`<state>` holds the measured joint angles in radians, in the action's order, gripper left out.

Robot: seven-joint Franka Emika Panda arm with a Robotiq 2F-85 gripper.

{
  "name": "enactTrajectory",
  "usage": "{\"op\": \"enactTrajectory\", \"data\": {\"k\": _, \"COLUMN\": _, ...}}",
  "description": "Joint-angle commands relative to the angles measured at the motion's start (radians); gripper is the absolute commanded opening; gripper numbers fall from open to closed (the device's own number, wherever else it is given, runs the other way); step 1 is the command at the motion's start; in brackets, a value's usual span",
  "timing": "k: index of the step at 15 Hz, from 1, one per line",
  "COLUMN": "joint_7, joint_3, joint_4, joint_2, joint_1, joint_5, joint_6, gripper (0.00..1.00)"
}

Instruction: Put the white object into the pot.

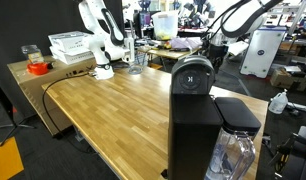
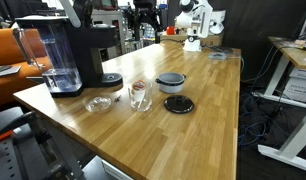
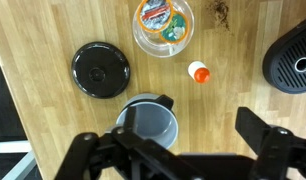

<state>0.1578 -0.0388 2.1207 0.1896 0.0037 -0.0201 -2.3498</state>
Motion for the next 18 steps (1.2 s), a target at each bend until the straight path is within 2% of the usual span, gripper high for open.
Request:
{"op": "enactTrajectory", "data": {"k": 1, "joint_7": -0.016, "joint_3": 0.027, "joint_4": -0.087, "joint_2": 0.103, "joint_1": 0.005, "joint_5": -0.019, "joint_6": 0.010, "gripper": 1.00}}
{"op": "enactTrajectory", "data": {"k": 4, "joint_7": -0.005, "joint_3": 0.040, "joint_4": -0.147, "joint_2": 0.189, "joint_1": 0.006, "joint_5": -0.011, "joint_6": 0.031, "gripper": 1.00}}
{"op": "enactTrajectory", "data": {"k": 5, "joint_7": 0.028, "joint_3": 0.059, "joint_4": -0.160, "joint_2": 0.212, "joint_1": -0.011, "joint_5": 0.034, "joint_6": 0.039, "gripper": 1.00}}
{"op": "enactTrajectory", "data": {"k": 6, "joint_7": -0.005, "joint_3": 0.047, "joint_4": -0.116, "joint_2": 0.181, "joint_1": 0.004, "joint_5": 0.003, "joint_6": 0.003, "gripper": 1.00}}
{"op": "enactTrajectory", "data": {"k": 8, "joint_7": -0.001, "joint_3": 0.049, "joint_4": -0.140, "joint_2": 0.215, "joint_1": 0.002, "joint_5": 0.007, "joint_6": 0.004, "gripper": 1.00}}
{"op": "enactTrajectory", "data": {"k": 18, "joint_7": 0.010, "joint_3": 0.060, "joint_4": -0.157, "joint_2": 0.226, "joint_1": 0.000, "joint_5": 0.021, "joint_6": 0.003, "gripper": 1.00}}
